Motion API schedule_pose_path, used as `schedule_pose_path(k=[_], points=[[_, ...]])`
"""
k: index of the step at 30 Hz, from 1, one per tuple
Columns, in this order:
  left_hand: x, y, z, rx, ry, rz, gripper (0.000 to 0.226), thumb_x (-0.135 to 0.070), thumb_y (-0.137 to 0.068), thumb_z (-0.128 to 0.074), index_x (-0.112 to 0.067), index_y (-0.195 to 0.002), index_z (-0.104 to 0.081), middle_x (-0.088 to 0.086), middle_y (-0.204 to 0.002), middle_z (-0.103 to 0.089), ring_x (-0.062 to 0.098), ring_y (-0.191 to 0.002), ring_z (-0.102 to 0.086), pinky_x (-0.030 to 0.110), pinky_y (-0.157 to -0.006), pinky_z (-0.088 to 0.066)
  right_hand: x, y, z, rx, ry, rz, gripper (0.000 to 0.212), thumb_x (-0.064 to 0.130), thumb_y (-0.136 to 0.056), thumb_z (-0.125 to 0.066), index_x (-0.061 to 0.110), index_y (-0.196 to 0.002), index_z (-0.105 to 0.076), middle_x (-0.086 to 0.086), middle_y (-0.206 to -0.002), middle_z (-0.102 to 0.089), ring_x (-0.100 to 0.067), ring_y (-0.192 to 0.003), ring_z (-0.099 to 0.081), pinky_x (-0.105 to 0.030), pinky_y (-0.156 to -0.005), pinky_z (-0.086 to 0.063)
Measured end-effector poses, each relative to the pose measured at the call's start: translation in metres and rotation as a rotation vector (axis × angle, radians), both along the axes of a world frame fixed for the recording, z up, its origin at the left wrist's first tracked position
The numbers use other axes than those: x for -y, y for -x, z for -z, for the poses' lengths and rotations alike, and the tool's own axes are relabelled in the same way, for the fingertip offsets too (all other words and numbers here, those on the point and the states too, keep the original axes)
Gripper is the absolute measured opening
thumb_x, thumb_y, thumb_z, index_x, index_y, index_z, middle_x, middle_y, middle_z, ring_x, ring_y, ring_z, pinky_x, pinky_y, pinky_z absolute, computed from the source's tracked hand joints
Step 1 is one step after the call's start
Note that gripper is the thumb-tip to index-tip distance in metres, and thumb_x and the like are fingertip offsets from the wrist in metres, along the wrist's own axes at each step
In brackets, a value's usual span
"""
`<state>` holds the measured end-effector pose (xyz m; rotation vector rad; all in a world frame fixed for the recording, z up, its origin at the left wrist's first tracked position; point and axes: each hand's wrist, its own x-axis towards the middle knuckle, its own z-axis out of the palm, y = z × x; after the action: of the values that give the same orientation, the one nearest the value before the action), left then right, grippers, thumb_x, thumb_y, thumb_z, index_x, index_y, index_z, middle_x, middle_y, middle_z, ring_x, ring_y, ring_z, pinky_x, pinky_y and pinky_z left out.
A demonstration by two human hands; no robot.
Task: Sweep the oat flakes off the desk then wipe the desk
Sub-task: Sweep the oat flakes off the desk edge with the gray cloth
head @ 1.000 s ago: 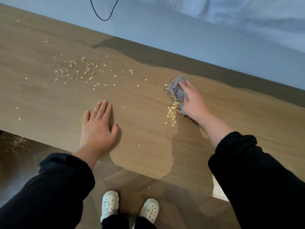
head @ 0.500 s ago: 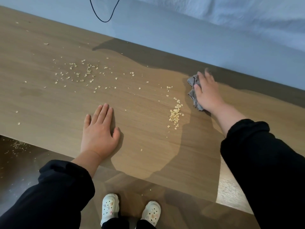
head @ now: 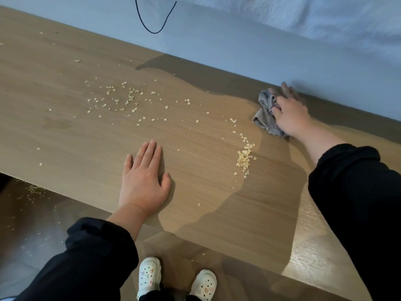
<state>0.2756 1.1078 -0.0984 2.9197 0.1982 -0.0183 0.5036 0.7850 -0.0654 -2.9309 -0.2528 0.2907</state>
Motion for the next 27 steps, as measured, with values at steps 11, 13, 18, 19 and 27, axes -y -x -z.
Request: schedule_pose_path(k=[11, 13, 18, 19, 27], points=[[0.000, 0.001, 0.000, 0.001, -0.001, -0.004, 0.071, -0.044, -0.085, -0.026, -0.013, -0.149, -0.034, 0.002, -0.158, -0.024, 0.016, -0.147, -0.014, 0.048, -0.118, -0.015, -0.036, -0.010, 0.017, 0.266, 0.051, 0.107, 0.056, 0.034, -0.095, -0.049, 0.015, -0.147, -0.038, -0.016, -0.152, -0.026, -0.038, -0.139, -0.025, -0.051, -0.114, -0.024], [0.001, 0.001, -0.001, 0.006, 0.002, -0.003, 0.071, -0.043, -0.085, -0.027, -0.013, -0.148, -0.034, 0.002, -0.158, -0.024, 0.016, -0.147, -0.014, 0.048, -0.118, -0.015, -0.030, -0.015, 0.018, 0.297, 0.020, 0.125, 0.053, 0.028, -0.095, -0.051, 0.012, -0.145, -0.041, -0.016, -0.146, -0.031, -0.038, -0.134, -0.028, -0.048, -0.111, -0.029], [0.001, 0.001, -0.002, -0.008, 0.000, 0.000, 0.070, -0.044, -0.086, -0.026, -0.013, -0.149, -0.032, 0.002, -0.159, -0.022, 0.015, -0.148, -0.012, 0.048, -0.119, -0.013, -0.046, 0.001, 0.010, 0.179, -0.113, -0.064, 0.052, 0.014, -0.096, -0.051, 0.009, -0.146, -0.038, -0.012, -0.148, -0.032, -0.035, -0.129, -0.038, -0.043, -0.112, -0.031], [0.001, 0.001, -0.002, -0.009, 0.000, -0.001, 0.071, -0.044, -0.086, -0.025, -0.013, -0.149, -0.032, 0.002, -0.159, -0.022, 0.015, -0.148, -0.012, 0.048, -0.119, -0.013, -0.053, 0.012, 0.008, 0.151, -0.159, -0.150, 0.054, 0.010, -0.095, -0.052, 0.011, -0.147, -0.037, -0.010, -0.149, -0.032, -0.031, -0.131, -0.037, -0.039, -0.114, -0.030], [0.001, 0.001, -0.003, -0.020, -0.004, -0.001, 0.072, -0.044, -0.085, -0.024, -0.013, -0.150, -0.031, 0.002, -0.159, -0.021, 0.015, -0.148, -0.012, 0.048, -0.119, -0.013, -0.033, 0.009, -0.001, 0.037, -0.354, -0.127, 0.050, 0.000, -0.095, -0.048, 0.012, -0.143, -0.044, -0.001, -0.156, -0.031, -0.021, -0.141, -0.029, -0.036, -0.116, -0.022]])
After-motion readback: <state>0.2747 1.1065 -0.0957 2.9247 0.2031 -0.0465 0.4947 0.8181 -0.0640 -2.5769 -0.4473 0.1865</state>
